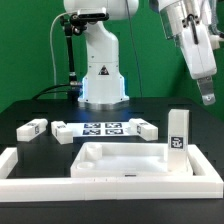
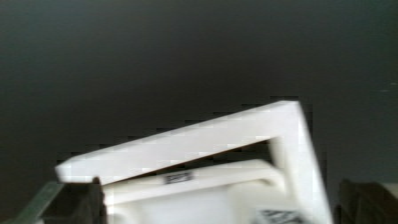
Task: Assemble desk
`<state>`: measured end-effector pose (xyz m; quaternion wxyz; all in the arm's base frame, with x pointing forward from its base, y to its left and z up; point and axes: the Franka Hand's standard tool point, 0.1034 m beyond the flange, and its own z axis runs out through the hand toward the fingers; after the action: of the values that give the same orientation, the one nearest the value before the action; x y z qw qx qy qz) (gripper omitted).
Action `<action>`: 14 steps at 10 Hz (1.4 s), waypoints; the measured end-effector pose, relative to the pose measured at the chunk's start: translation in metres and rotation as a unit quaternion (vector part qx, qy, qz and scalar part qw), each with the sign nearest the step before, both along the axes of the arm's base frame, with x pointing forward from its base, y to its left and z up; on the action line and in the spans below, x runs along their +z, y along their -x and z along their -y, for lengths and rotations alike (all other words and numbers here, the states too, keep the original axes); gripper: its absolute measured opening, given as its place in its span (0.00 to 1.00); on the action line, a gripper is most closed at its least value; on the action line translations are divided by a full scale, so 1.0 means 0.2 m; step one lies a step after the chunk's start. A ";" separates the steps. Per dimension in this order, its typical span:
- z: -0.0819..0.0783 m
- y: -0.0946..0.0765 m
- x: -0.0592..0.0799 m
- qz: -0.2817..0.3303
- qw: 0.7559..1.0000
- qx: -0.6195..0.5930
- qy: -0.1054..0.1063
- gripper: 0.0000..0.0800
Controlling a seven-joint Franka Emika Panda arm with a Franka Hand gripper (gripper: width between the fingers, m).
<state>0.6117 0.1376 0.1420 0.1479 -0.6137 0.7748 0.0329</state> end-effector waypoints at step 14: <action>0.03 0.40 -0.19 0.140 0.813 0.548 0.139 0.81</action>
Offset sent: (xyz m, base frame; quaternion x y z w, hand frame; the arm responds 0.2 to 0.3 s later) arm 0.0000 0.0000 0.0000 0.0000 0.0000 -0.1938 0.9810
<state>0.5325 0.1324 0.1041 0.1258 -0.9487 0.2772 -0.0858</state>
